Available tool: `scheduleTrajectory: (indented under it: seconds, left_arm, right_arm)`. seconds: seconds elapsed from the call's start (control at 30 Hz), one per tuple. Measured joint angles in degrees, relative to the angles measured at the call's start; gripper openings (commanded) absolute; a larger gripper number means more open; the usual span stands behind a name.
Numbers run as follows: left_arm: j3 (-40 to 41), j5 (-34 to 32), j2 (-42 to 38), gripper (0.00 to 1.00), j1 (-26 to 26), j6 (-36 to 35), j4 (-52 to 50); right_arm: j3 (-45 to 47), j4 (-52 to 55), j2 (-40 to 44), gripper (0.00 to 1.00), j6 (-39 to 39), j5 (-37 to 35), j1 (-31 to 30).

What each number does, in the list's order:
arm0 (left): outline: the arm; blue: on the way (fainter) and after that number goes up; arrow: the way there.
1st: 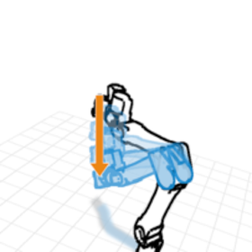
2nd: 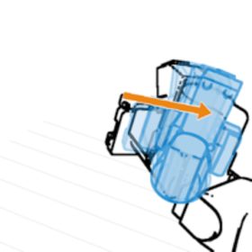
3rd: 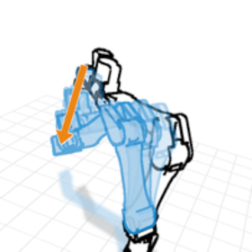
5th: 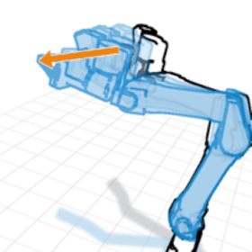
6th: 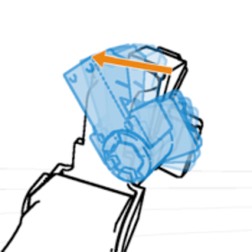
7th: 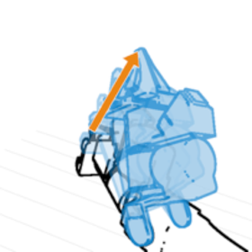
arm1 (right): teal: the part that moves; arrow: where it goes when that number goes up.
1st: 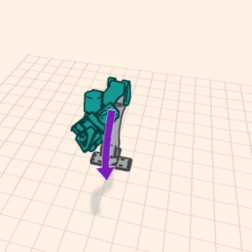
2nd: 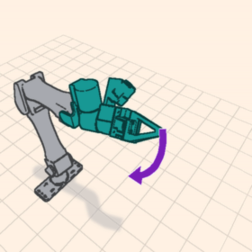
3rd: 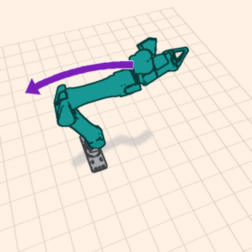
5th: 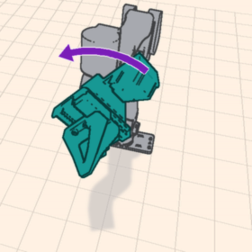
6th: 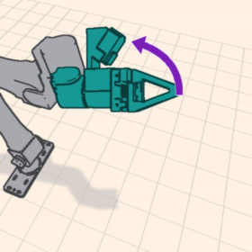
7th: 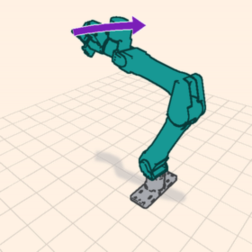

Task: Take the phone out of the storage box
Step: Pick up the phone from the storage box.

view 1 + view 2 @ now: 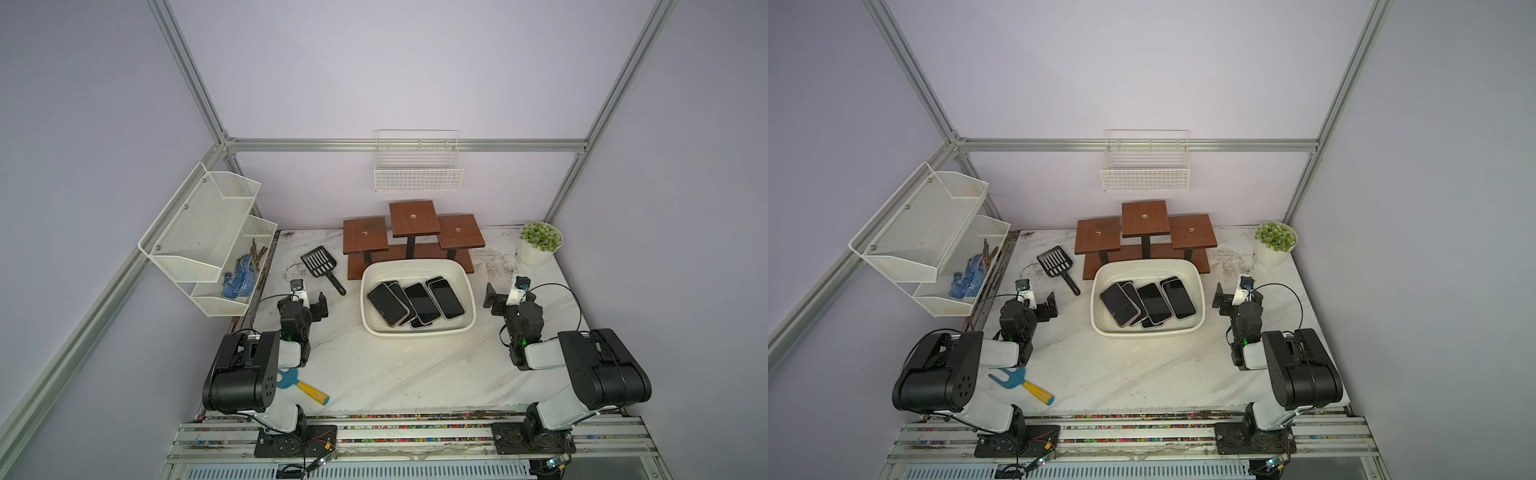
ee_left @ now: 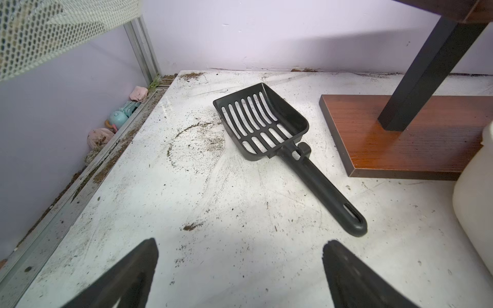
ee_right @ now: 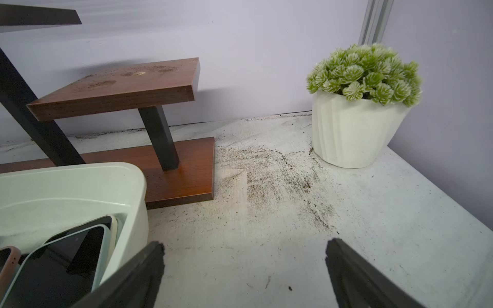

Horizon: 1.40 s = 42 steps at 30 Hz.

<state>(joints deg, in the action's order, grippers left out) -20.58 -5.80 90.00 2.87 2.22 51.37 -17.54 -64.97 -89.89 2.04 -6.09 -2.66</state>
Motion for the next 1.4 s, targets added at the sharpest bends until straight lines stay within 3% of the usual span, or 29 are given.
scheduleTrajectory:
  seconds: [0.83,1.0,1.1,1.23,1.4]
  left_arm:
    - [0.00,-0.02,0.00,1.00,0.00,0.00,0.00]
    - [-0.28,-0.28,-0.15,1.00,0.00,0.02,-0.70]
    - [-4.55,-2.12,-2.05,1.00,-0.02,0.68,-10.08]
    - [-16.59,-6.21,-4.74,1.00,-0.04,2.86,-26.99]
    - [-21.20,-10.21,-13.18,1.00,-0.04,8.24,-39.82]
  right_arm:
    - [0.00,0.35,0.00,1.00,0.00,0.66,0.02]
    - [0.00,2.84,1.97,1.00,0.68,-2.12,0.04]
    - [-1.09,8.20,7.13,1.00,1.60,-4.48,0.04]
    - [-6.49,19.06,13.64,1.00,4.52,-7.04,0.04]
    - [-20.26,39.60,17.55,1.00,9.57,-4.15,0.04]
